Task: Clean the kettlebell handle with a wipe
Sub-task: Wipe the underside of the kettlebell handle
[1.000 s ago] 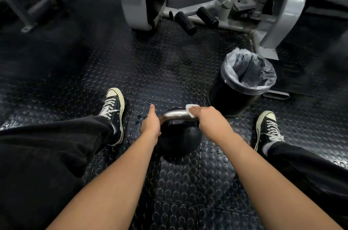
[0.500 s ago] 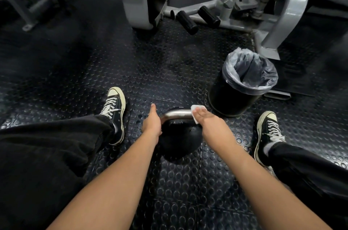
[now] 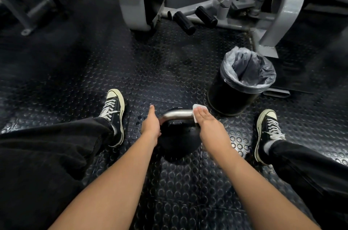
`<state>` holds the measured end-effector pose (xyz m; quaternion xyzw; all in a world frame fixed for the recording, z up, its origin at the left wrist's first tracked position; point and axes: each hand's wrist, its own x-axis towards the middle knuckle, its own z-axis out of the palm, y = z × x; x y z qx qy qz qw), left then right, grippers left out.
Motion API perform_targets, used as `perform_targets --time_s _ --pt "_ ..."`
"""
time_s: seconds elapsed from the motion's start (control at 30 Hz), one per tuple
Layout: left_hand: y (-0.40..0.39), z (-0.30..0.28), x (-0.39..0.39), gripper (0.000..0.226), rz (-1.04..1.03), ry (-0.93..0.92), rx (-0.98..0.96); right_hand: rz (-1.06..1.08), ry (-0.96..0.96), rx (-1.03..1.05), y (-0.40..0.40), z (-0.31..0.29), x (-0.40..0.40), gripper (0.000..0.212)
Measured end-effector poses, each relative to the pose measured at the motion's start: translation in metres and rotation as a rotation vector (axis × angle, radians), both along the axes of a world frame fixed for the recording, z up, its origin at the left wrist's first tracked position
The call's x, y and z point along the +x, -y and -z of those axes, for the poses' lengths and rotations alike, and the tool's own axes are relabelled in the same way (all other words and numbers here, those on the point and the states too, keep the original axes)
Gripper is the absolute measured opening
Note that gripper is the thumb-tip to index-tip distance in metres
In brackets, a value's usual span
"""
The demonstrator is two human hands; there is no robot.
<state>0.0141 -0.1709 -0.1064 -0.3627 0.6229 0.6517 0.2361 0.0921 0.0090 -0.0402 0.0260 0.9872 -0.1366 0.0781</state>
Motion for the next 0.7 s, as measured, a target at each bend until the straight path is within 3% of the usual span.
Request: perform_targets --time_s 0.2,0.37,0.53,0.7 --pt "0.0 0.003 -0.002 0.089 -0.007 0.016 0.001 -0.085 -0.004 -0.016 0.014 -0.009 0.009 0.076" --pt "0.001 0.005 -0.001 0.091 -0.014 0.017 0.001 -0.011 -0.014 -0.022 0.009 -0.004 0.0 0.075" --pt "0.001 0.009 -0.003 0.093 -0.015 0.022 -0.013 -0.115 -0.027 0.029 0.023 -0.001 0.01 0.072" --pt "0.004 0.019 -0.006 0.096 -0.002 0.017 0.001 0.004 -0.038 0.004 0.012 0.001 0.009 0.075"
